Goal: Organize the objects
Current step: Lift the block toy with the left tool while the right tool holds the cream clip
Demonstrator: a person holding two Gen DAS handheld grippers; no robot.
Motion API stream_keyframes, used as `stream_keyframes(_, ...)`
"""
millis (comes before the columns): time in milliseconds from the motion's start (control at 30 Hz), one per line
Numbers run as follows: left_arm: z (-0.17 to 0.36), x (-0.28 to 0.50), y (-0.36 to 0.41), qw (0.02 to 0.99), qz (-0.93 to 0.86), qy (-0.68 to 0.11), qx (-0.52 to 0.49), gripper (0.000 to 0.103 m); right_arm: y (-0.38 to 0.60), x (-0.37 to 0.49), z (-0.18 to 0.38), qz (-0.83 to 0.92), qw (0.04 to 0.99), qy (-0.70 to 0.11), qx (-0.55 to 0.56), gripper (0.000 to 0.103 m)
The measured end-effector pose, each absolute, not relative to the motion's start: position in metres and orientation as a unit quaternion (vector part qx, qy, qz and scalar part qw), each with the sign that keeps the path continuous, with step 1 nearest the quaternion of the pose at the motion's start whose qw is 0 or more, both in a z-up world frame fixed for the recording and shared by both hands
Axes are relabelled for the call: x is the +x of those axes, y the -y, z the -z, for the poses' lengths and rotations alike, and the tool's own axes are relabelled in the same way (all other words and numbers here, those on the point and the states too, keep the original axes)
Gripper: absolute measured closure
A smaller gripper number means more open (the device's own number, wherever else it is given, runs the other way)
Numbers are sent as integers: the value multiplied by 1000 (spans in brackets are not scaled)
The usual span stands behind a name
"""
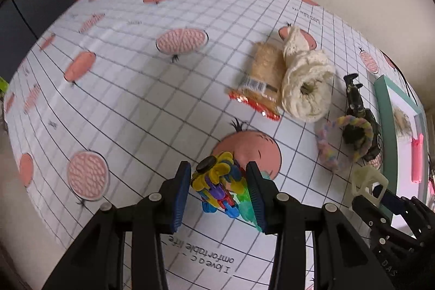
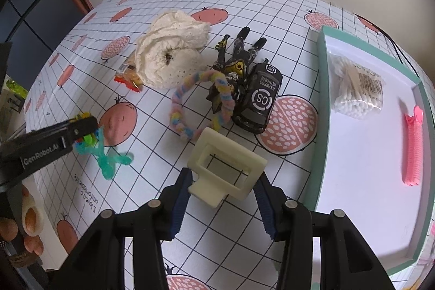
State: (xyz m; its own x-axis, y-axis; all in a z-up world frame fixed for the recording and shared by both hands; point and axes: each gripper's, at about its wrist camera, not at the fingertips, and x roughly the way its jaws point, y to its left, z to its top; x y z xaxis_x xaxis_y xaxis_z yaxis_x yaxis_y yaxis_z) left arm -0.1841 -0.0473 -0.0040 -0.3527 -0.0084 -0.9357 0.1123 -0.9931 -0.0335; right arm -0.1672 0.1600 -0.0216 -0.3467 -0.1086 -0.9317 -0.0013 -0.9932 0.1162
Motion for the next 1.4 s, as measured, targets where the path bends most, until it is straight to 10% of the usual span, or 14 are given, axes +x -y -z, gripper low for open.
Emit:
stream_keyframes(500, 15, -208, 41, 103, 839, 90, 527, 60, -159, -167, 19, 821, 35, 49, 568, 54)
stream_keyframes(1400, 31, -220, 72, 146, 839, 105, 514, 59, -154, -167, 25, 816, 41, 41, 575, 54)
